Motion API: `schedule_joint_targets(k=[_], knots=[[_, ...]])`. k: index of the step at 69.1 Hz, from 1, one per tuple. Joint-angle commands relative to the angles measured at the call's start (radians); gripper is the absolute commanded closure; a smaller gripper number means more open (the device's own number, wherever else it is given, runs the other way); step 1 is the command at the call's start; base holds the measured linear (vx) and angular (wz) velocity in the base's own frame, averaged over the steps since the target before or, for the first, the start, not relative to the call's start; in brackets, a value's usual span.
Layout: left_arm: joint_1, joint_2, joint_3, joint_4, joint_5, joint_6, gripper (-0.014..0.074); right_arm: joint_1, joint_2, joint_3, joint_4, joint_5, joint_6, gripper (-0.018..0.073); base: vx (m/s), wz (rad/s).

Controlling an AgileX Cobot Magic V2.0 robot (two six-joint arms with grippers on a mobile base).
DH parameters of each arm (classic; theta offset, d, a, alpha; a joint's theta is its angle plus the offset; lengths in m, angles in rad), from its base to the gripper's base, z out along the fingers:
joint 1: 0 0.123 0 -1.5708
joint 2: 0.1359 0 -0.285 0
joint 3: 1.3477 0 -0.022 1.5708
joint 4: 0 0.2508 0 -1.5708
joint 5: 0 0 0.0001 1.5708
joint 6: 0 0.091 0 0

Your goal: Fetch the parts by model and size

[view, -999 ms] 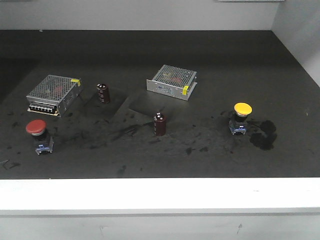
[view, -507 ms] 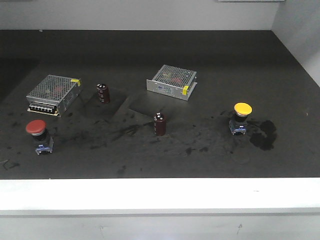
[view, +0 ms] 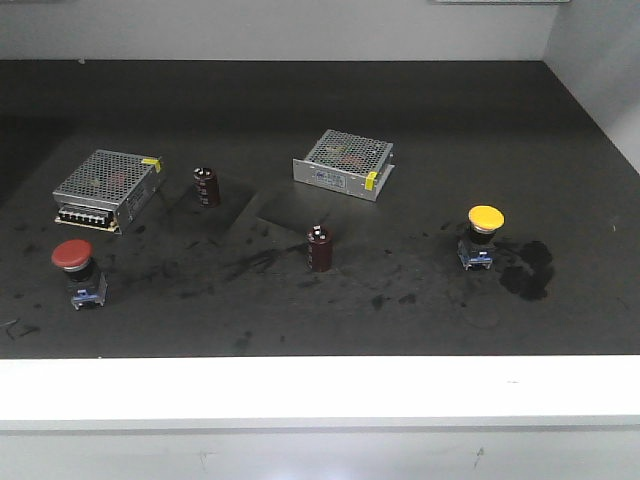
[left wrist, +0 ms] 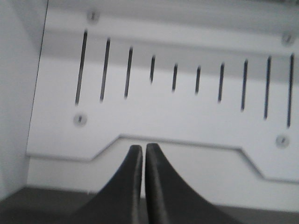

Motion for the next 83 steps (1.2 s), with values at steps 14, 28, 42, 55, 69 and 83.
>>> schedule_joint_targets(k=[14,28,42,55,69,83], knots=[[0.002,0.326,-0.428,-0.007,0.185,0.000,0.0594,0.002,0.311,-0.378,0.009,-0.016,-0.001,0.0567,0.00,0.00],[0.002,0.552,-0.545,-0.008,0.221,0.000,0.0587,0.011,0.528,-0.523,0.009,-0.005,-0.001,0.0565,0.00,0.00],[0.002,0.689,-0.541,-0.008,0.285,0.000,0.0493,0.038,0.652,-0.533,0.008,0.024,-0.002,0.0540,0.00,0.00],[0.002,0.749,-0.541,-0.008,0.418,0.000,0.0292,0.037,0.705,-0.533,0.008,0.128,-0.002,0.0400,0.00,0.00],[0.002,0.762,-0.541,-0.008,0.534,0.005,0.0033,0.037,0.711,-0.533,0.008,0.233,-0.013,0.0082,0.00,0.00],[0.002,0.761,-0.541,-0.008,0.504,0.005,-0.0043,0.037,0.711,-0.532,-0.007,0.270,-0.013,-0.0156,0.00,0.00]])
